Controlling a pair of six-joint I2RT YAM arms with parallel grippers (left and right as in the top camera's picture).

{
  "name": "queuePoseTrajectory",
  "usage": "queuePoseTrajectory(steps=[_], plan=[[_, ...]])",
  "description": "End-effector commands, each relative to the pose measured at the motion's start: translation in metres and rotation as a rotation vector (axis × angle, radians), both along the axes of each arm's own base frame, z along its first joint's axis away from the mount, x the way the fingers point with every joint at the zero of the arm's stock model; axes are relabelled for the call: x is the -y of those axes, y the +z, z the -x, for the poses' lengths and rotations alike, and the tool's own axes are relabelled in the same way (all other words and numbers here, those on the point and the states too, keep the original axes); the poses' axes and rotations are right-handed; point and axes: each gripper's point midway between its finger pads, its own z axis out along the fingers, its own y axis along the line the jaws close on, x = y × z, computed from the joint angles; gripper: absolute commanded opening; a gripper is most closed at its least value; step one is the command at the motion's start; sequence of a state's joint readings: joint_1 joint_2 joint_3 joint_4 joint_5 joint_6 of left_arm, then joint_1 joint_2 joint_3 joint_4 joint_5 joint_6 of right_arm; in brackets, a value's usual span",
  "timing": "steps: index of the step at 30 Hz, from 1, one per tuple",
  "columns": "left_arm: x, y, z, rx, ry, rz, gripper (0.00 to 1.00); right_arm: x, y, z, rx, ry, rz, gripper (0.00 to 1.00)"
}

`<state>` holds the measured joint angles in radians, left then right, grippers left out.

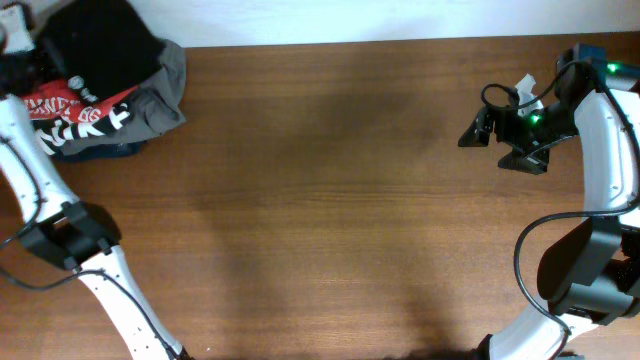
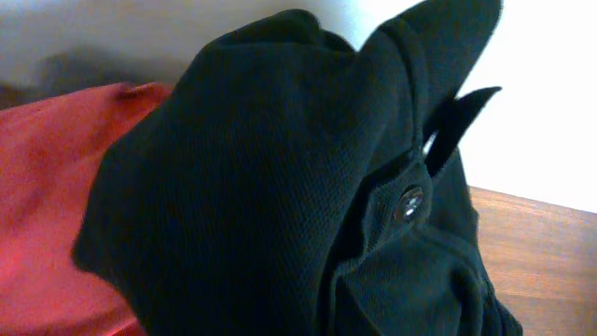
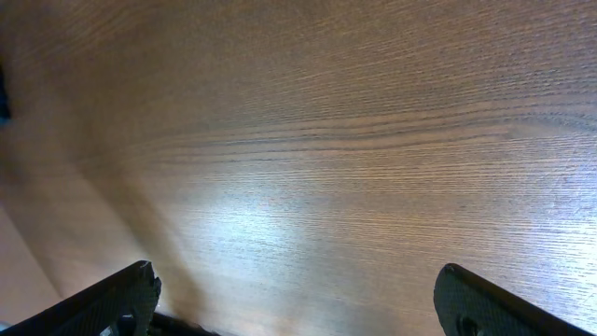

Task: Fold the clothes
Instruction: 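Press the black shirt down on top of the pile with left gripper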

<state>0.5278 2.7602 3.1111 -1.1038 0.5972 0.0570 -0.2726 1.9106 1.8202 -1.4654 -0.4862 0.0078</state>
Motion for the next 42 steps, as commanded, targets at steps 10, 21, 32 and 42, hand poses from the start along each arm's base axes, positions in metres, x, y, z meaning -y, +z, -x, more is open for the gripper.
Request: queuePoseTrajectory(steps=[10, 21, 32, 42], plan=[[-0.039, 0.031, 0.028, 0.033, 0.066, -0.029, 0.99, 0.001, 0.000, 0.002, -0.015, -0.010, -0.003, 0.99], [-0.025, 0.033, 0.023, 0.040, 0.041, 0.011, 0.99, 0.000, 0.000, 0.005, -0.025, -0.010, -0.006, 0.99], [-0.042, 0.021, 0.018, 0.000, 0.160, -0.020, 0.99, 0.000, 0.000, 0.004, -0.024, -0.010, -0.006, 0.99], [-0.055, -0.019, 0.008, -0.074, 0.328, 0.174, 0.99, 0.000, 0.000, 0.005, -0.025, -0.010, -0.006, 0.99]])
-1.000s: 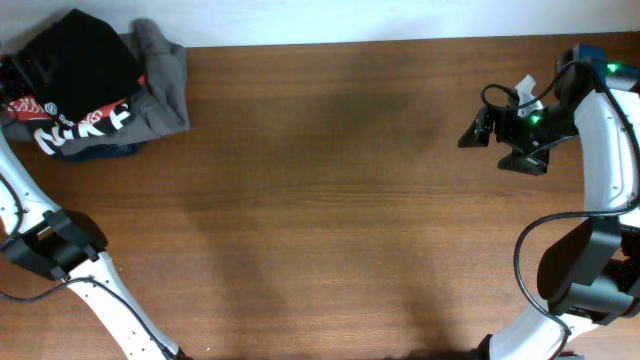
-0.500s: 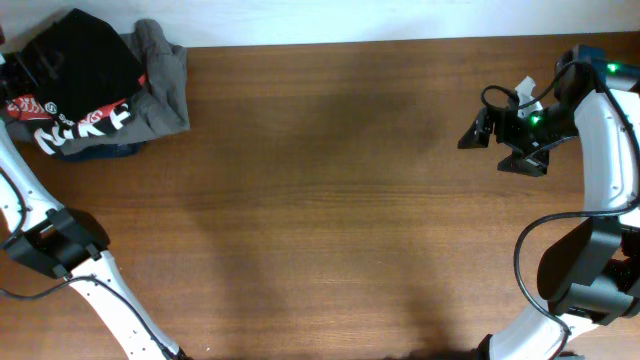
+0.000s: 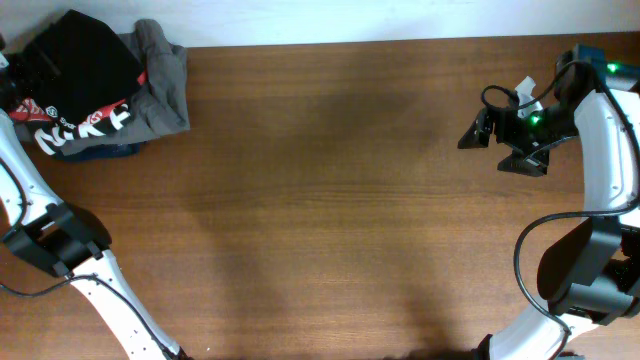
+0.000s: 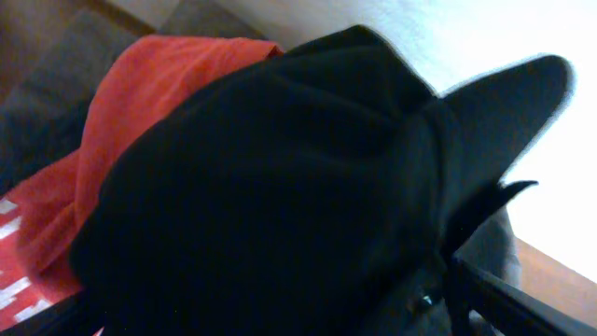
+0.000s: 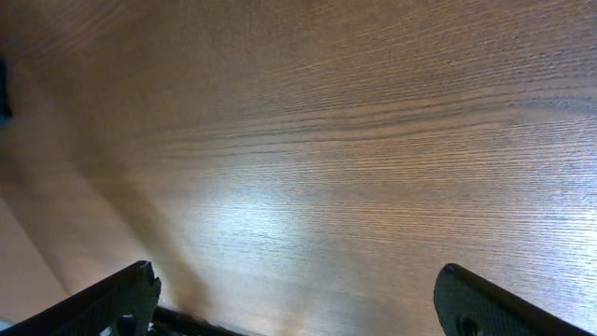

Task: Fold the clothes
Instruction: 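Press the black shirt down on top of the pile with left gripper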

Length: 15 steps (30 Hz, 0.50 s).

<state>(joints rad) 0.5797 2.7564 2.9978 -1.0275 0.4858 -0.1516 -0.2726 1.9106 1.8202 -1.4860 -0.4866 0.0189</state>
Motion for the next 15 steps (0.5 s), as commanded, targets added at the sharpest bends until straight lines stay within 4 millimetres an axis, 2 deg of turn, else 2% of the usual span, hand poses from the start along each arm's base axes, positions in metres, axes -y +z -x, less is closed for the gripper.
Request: queuePoseTrajectory(steps=[1, 7, 10, 15], plan=[[-0.003, 0.017, -0.003, 0.027, 0.087, 0.061, 0.99, 0.001, 0.000, 0.000, -0.001, 0.000, 0.001, 0.99], [-0.011, 0.029, -0.011, 0.089, 0.185, 0.150, 0.99, 0.001, 0.000, 0.000, -0.001, 0.000, 0.001, 0.99], [-0.013, 0.034, -0.014, 0.111, 0.183, 0.139, 0.99, 0.001, 0.000, 0.000, -0.001, 0.000, 0.001, 0.99], [-0.010, 0.028, -0.016, 0.102, 0.185, 0.153, 0.99, 0.001, 0.000, 0.000, 0.000, 0.000, 0.001, 0.99]])
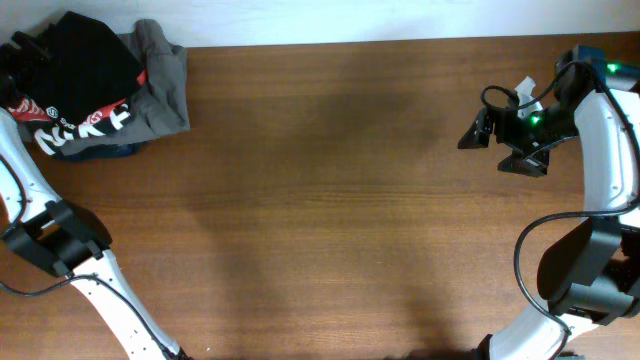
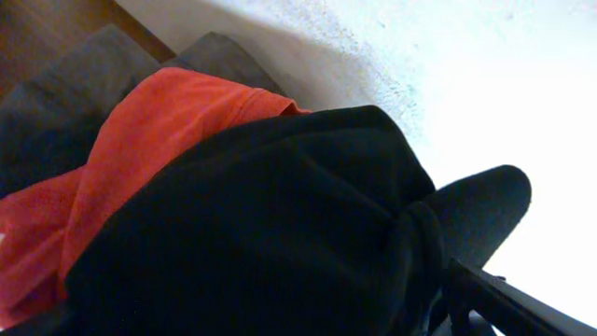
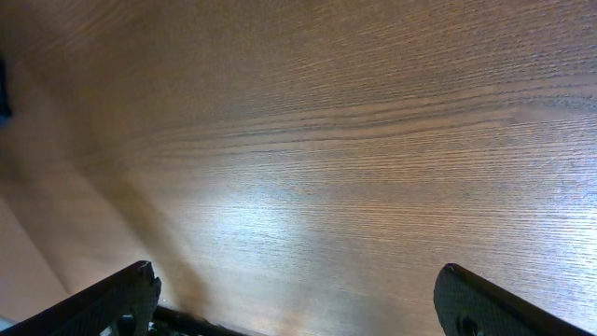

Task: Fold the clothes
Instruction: 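Press the black shirt down on top of the pile with left gripper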

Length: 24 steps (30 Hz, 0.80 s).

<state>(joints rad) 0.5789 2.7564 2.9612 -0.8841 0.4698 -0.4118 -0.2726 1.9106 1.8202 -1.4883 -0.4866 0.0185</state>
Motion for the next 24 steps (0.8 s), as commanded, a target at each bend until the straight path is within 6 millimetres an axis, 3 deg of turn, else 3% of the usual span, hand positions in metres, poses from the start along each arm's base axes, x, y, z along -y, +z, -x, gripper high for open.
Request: queuePoseTrajectory(steps=[1, 9, 16, 20, 24], plan=[[0.003, 0.017, 0.000, 0.019, 0.027, 0.023, 0.99, 0.001, 0.000, 0.000, 0.002, -0.001, 0.002, 0.99], [-0.004, -0.010, -0.009, 0.022, 0.042, 0.042, 0.99, 0.001, 0.000, 0.002, -0.007, -0.001, 0.000, 0.99], [-0.026, 0.023, -0.028, 0.176, 0.075, -0.081, 0.99, 0.000, 0.000, 0.004, -0.019, 0.000, -0.004, 0.99], [-0.051, 0.024, -0.023, 0.155, 0.204, -0.160, 0.99, 0.000, 0.000, 0.005, -0.024, -0.001, -0.005, 0.99], [-0.054, 0.025, -0.023, 0.153, 0.209, -0.179, 0.99, 0.000, 0.000, 0.005, -0.024, -0.001, -0.005, 0.99]])
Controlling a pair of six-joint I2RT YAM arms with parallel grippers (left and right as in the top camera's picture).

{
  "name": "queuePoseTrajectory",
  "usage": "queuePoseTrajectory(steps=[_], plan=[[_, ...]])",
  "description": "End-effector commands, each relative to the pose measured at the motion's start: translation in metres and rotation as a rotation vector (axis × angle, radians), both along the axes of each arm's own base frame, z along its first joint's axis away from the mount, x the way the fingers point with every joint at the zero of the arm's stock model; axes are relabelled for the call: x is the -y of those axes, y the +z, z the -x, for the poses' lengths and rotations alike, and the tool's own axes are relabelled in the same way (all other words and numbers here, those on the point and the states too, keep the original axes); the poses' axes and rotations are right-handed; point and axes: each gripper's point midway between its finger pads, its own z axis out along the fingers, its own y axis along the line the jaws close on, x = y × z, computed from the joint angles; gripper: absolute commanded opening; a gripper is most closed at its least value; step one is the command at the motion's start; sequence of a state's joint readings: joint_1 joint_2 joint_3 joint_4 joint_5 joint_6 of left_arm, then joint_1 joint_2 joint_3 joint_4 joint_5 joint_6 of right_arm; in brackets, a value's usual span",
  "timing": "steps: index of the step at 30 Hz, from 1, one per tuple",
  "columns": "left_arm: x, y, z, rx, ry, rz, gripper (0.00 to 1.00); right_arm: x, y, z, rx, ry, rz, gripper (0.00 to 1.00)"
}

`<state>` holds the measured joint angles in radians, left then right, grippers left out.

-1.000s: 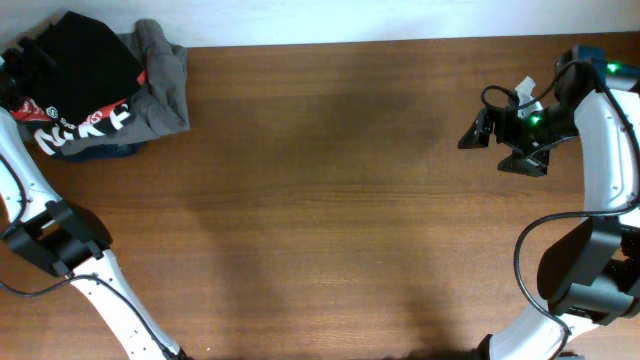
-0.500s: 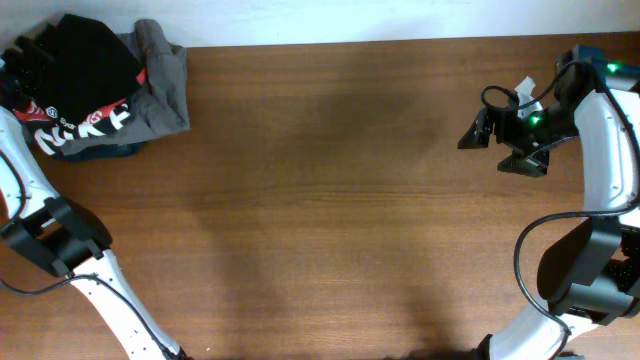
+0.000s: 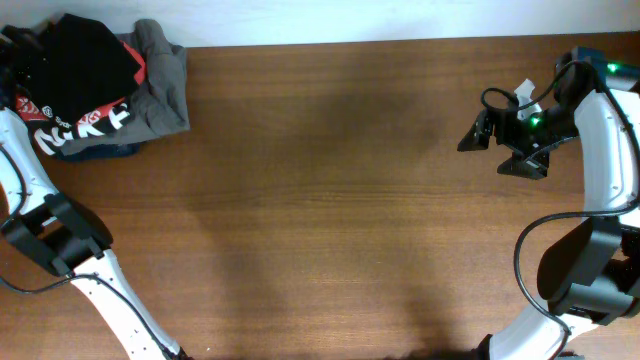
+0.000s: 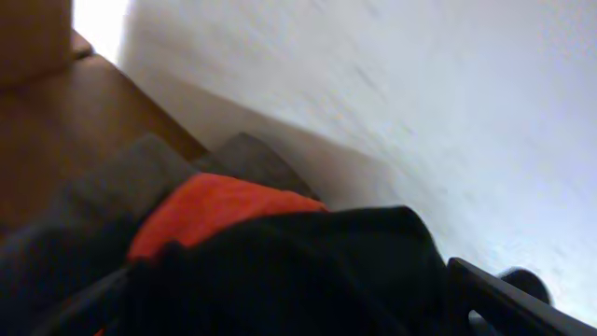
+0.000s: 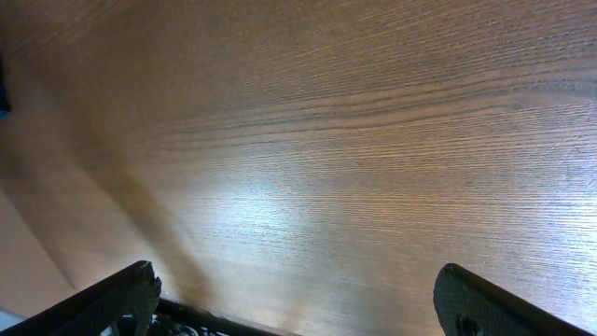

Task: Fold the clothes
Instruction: 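Press the black shirt down on top of the pile with left gripper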

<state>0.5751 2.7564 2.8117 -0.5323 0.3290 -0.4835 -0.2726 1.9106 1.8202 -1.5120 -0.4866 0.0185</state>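
A heap of clothes lies at the table's far left corner. On top is a black garment, over a red one with white lettering, a grey one and a blue one. My left gripper is at the heap's left edge by the wall. In the left wrist view the left gripper has its fingers wide apart, the black garment bulging between them, with red cloth behind. My right gripper hangs open over bare wood at the far right.
The wooden table ends at a white wall along the far edge, right behind the heap. Both white arms rise from the near corners, the left one along the left edge.
My left gripper has drawn a little further left and back toward the wall, so its view shows more wall and less cloth. The heap and the right arm look unchanged.
At first the black garment spread wide over the heap, close against my left wrist camera. Then it sat bunched at the heap's left, with more grey cloth uncovered. It has stayed so while the left gripper shifted toward the wall. The right arm never moved.
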Motion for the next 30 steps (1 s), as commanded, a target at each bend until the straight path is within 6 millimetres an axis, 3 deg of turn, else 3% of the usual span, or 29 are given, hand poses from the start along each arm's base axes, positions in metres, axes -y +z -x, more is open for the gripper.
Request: queuePoseTrajectory(steps=[1, 7, 10, 14, 20, 21, 24, 27, 30], plan=[[-0.012, 0.027, 0.005, 0.021, 0.053, -0.083, 0.99, 0.001, 0.000, 0.000, -0.001, -0.001, 0.001, 0.99], [-0.013, 0.039, 0.001, 0.054, 0.023, -0.157, 0.99, 0.001, 0.000, 0.001, -0.005, -0.001, 0.000, 0.99], [-0.001, 0.045, -0.004, 0.090, -0.049, -0.141, 0.99, 0.001, 0.000, 0.001, -0.005, -0.001, 0.000, 0.99], [0.020, 0.073, -0.010, 0.178, -0.160, -0.144, 0.99, 0.001, 0.000, 0.002, -0.007, -0.001, -0.001, 0.99], [0.046, 0.131, 0.000, 0.272, -0.268, -0.165, 0.97, 0.001, 0.000, 0.002, -0.008, -0.001, -0.001, 0.99], [0.051, 0.138, 0.003, 0.274, -0.286, -0.158, 0.84, 0.001, 0.000, 0.002, -0.008, -0.001, -0.001, 0.99], [0.062, 0.141, 0.006, 0.265, -0.318, -0.135, 0.33, 0.001, 0.000, 0.002, -0.007, -0.001, 0.000, 0.99], [0.065, 0.118, 0.004, 0.192, -0.295, -0.089, 0.00, 0.001, 0.000, 0.001, -0.006, -0.001, 0.000, 0.99], [0.067, 0.082, 0.000, 0.090, -0.252, -0.052, 0.00, 0.001, 0.000, 0.001, -0.005, -0.001, 0.000, 0.99]])
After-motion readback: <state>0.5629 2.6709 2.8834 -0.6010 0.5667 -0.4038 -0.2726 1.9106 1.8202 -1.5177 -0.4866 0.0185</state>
